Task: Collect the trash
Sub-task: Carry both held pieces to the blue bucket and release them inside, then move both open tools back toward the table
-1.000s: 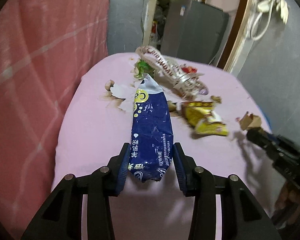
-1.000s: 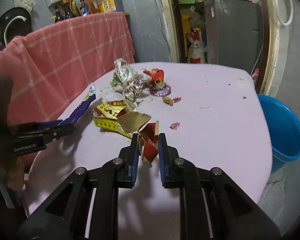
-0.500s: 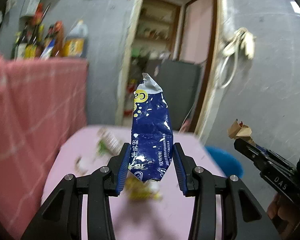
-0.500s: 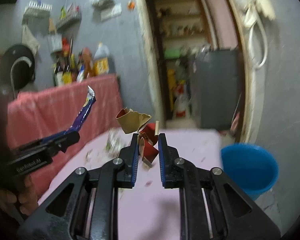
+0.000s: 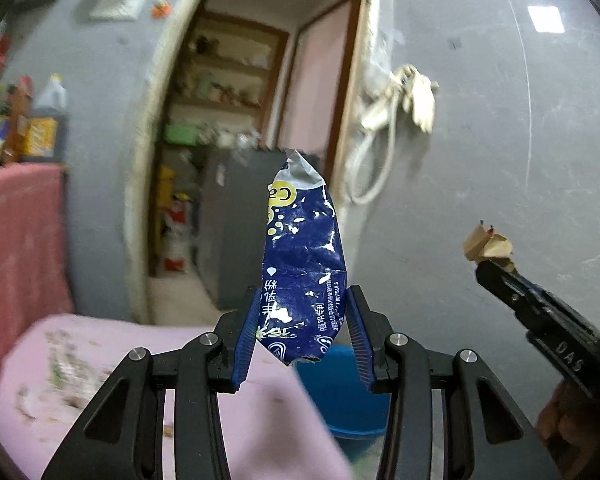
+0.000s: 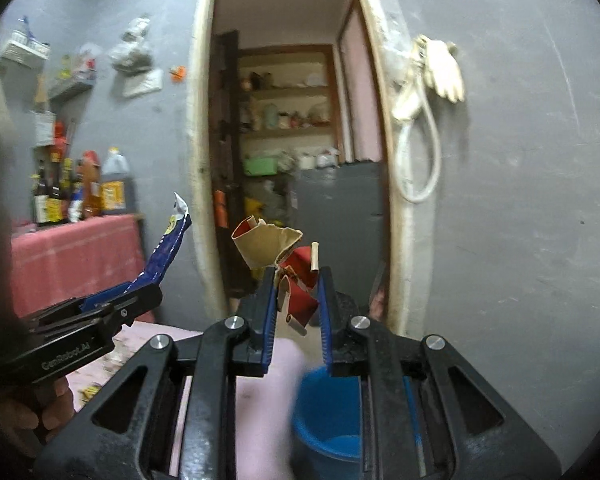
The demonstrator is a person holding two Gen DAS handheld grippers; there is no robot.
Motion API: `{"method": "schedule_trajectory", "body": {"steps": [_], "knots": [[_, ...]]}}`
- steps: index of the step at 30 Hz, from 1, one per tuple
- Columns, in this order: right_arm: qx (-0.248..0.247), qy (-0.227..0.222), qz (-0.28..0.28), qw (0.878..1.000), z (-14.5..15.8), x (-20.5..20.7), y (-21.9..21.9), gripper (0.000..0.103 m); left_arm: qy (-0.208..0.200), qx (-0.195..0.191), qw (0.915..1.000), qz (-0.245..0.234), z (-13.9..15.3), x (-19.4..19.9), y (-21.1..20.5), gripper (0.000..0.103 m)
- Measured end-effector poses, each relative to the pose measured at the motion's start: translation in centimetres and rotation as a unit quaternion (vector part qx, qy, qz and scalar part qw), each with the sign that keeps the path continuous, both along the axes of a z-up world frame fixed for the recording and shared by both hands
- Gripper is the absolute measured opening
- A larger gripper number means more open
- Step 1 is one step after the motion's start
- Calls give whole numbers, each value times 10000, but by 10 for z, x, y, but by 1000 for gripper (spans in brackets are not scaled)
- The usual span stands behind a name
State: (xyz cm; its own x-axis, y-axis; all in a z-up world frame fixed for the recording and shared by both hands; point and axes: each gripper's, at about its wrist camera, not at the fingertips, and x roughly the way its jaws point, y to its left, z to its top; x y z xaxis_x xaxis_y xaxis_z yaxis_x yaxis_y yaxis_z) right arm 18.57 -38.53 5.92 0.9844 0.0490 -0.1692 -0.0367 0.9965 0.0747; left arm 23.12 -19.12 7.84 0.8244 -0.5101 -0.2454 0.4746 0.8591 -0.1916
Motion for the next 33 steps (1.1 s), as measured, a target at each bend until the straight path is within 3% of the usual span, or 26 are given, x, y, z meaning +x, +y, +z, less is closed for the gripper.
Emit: {"method": "schedule_trajectory", "body": {"steps": [7,15,24,27,33], "knots": [[423,909,-327,9944,-51,30,-54,21,1032,257,9934,-440,-29,57,-64,37],[765,1898,-415,9780,-106,67,-86,21,2041,802,9732,-689,-77,112,-120,37],[1048,2476,-388,9624,-132,99,-103,24,2587,1184,9565,-651,-118,147,-137,38],[1132,2539,-396,9598,-136,104,-106,26,2686,1137,9548,-577,-134,146,-130,42],[1233,2525,-437,9587,-133,107,-108,40,2700,843,9581,-457,-122,139,-112,45]]}}
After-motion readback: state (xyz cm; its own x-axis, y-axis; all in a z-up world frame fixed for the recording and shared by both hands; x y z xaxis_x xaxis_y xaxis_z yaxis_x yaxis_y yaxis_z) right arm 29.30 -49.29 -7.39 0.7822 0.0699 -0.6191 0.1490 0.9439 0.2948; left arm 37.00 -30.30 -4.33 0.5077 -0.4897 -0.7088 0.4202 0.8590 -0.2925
